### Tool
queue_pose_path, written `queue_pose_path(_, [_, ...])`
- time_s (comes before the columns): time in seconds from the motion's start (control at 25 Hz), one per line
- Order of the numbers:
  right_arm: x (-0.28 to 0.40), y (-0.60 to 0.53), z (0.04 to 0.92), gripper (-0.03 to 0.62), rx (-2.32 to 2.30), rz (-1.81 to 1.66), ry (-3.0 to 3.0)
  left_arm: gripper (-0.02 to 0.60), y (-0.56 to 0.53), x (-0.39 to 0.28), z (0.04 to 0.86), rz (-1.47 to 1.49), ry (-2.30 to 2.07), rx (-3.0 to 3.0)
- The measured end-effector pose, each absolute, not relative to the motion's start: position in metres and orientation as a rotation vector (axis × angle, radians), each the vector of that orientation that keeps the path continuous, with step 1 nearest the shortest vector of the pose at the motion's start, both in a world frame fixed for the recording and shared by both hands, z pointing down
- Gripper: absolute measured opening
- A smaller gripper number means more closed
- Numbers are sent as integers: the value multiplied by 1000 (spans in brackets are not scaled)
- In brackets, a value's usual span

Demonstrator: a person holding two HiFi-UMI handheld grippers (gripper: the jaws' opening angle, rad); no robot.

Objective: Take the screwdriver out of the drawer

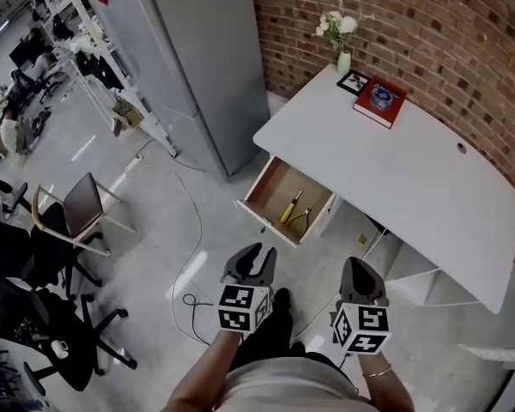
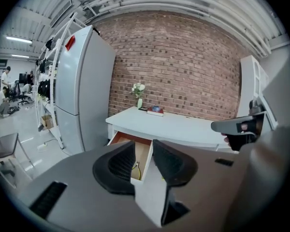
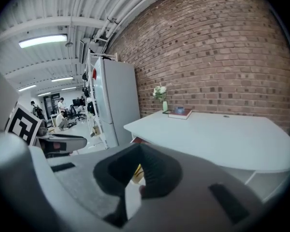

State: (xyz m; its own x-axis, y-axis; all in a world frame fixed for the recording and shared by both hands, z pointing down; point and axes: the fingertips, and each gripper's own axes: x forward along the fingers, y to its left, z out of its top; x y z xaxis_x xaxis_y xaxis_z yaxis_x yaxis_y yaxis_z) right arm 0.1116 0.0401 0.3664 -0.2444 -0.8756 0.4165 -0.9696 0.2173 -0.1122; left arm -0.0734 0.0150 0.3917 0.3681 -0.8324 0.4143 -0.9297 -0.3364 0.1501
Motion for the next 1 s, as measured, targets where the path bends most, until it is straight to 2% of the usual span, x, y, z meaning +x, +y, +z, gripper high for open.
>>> queue_pose_path(0.56, [90,-43,382,2,1773,539,-2145,126,-99,-85,425,481,-1392,2317])
queue_pose_path(1.0, [71,-66,432,2,1683,589,-2134,133,-132,-67,498,607,-1291,2279])
